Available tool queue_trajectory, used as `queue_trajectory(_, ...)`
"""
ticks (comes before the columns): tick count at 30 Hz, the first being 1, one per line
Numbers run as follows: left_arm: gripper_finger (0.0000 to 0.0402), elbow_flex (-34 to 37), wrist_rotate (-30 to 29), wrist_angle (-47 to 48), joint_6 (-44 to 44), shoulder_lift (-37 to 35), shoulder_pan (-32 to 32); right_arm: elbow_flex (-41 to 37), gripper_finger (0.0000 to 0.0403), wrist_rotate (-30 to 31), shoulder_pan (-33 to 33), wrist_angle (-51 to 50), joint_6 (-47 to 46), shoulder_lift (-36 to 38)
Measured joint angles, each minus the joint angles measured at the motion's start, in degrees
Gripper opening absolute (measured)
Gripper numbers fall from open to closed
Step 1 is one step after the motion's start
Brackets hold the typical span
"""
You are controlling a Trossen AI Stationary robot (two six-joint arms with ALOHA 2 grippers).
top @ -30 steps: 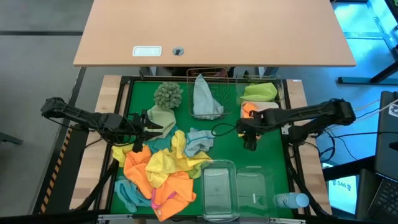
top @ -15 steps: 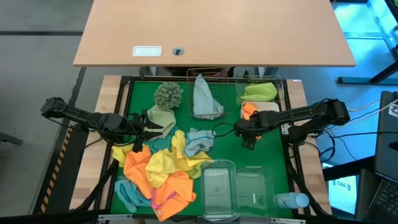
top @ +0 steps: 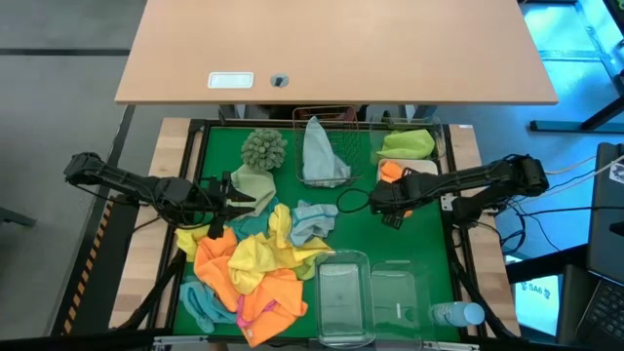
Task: Sort microfiber towel by color & place in baskets
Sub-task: Put the orange microfiber towel into the white bin
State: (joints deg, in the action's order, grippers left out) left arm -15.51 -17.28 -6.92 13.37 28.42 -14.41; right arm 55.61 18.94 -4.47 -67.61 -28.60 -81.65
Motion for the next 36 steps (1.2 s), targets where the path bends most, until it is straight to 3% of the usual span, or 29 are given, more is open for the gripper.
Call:
queue_trajectory(4, 0.0124, 0.0, 0.0, 0.0, 0.0, 0.0, 0.01, 0.0, 0.0156, 0.0, 0.0, -0.05, 0.2, 0.0)
queue_trajectory(13, 0.0124, 0.0, -0.01, 0.0, 0.0, 0.0, 0.0, 0.0, 0.0013, 2.08, 0.0, -3.75, 0.35, 0.0)
queue_trajectory(22, 0.0124, 0.0, -0.02, 0.02, 0.0, 0.0, 0.0, 0.0, 0.001, 2.97, 3.62, -8.06, 2.78, 0.08)
queue_trajectory(36, 0.0124, 0.0, -0.02, 0.02, -0.42, 0.0, 0.0, 0.0, 0.0005, 3.16, 19.85, -6.6, 17.63, 2.75)
